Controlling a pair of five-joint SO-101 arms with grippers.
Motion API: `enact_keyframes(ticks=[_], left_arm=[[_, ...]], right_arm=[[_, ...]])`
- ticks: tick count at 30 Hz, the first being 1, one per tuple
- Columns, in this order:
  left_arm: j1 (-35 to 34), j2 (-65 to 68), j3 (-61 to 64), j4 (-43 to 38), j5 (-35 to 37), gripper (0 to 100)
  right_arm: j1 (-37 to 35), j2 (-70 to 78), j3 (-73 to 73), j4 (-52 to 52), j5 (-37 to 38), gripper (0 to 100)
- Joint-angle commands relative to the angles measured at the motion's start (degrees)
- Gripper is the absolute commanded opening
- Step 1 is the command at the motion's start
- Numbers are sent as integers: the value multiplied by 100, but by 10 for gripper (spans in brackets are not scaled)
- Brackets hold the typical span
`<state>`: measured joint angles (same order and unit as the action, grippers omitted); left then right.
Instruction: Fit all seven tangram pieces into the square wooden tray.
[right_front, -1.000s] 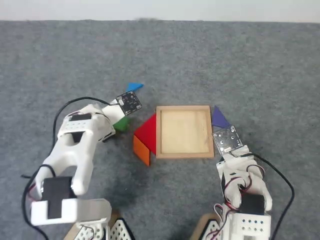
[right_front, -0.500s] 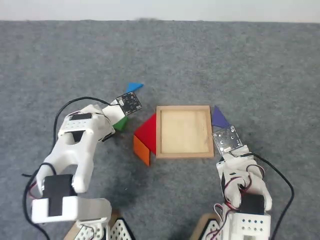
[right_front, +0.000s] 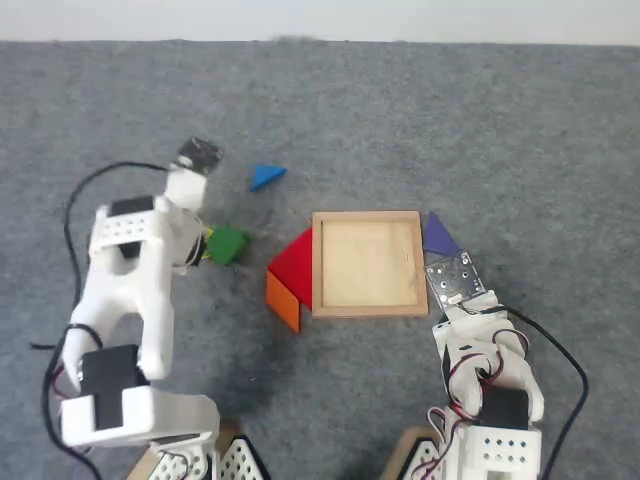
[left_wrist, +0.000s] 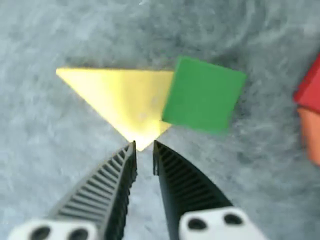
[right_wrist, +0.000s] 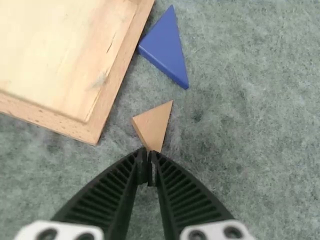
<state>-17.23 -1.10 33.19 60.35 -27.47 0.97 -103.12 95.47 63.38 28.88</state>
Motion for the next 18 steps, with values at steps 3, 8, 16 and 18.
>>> enact_keyframes(ticks=[3,8,16,18], left_arm=[[-88,0,-1174,835,1864,193],[0,35,-1095,264,2813,318],[-9,1398,-1402,-26,3921,321],[-26,1837,-1692,158,3974,321]], right_arm=[[-40,-84,97,75,123,9],[-40,-84,97,92,123,9],[-40,-84,97,101,123,9],[-40,-84,97,101,123,9]])
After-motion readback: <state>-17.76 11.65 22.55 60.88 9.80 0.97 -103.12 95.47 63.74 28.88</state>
